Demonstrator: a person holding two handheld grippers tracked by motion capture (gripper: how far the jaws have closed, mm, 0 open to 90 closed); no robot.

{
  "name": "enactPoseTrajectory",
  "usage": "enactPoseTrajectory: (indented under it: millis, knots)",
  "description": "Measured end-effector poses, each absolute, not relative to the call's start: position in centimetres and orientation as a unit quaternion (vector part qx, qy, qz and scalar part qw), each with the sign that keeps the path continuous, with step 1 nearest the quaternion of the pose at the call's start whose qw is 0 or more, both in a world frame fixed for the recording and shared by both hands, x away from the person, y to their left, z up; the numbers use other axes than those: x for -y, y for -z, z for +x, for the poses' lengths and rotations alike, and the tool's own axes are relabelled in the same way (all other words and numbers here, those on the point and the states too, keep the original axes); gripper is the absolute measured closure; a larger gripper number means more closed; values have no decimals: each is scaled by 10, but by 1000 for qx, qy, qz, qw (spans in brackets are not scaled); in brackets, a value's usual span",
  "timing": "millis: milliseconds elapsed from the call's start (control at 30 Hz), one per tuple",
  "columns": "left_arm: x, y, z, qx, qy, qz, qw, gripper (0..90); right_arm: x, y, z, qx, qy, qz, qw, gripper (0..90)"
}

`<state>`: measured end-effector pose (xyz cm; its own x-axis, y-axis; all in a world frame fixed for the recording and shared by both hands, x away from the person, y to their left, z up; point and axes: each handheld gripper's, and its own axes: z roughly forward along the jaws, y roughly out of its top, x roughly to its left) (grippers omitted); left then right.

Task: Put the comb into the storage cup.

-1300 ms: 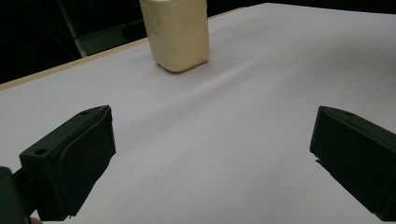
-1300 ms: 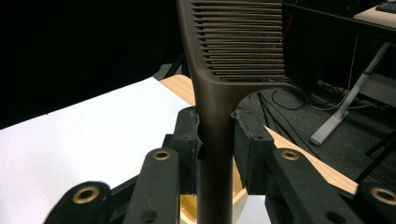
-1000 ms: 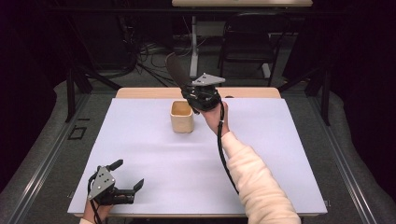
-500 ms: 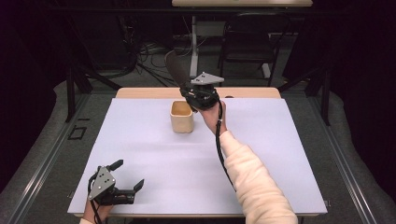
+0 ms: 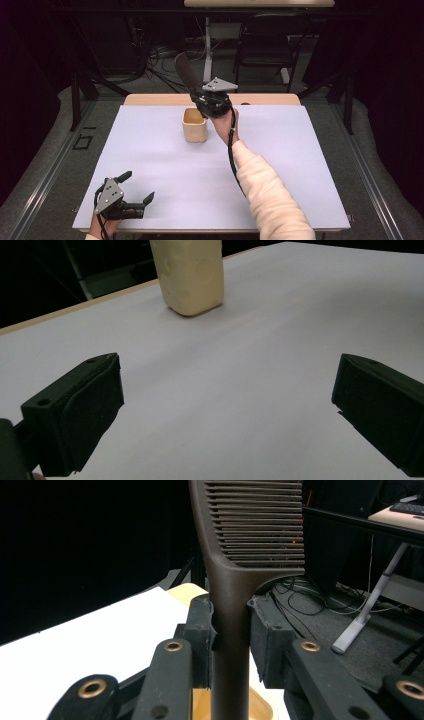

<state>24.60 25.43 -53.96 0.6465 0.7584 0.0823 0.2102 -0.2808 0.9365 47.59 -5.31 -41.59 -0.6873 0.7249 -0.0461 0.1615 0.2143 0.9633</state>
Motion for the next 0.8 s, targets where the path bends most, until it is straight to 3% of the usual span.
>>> enactPoseTrajectory:
  millis: [800]
  knots:
    - [-255,539,246,-321,-273,753,505,3,41,425,484,-727,-564,294,259,721]
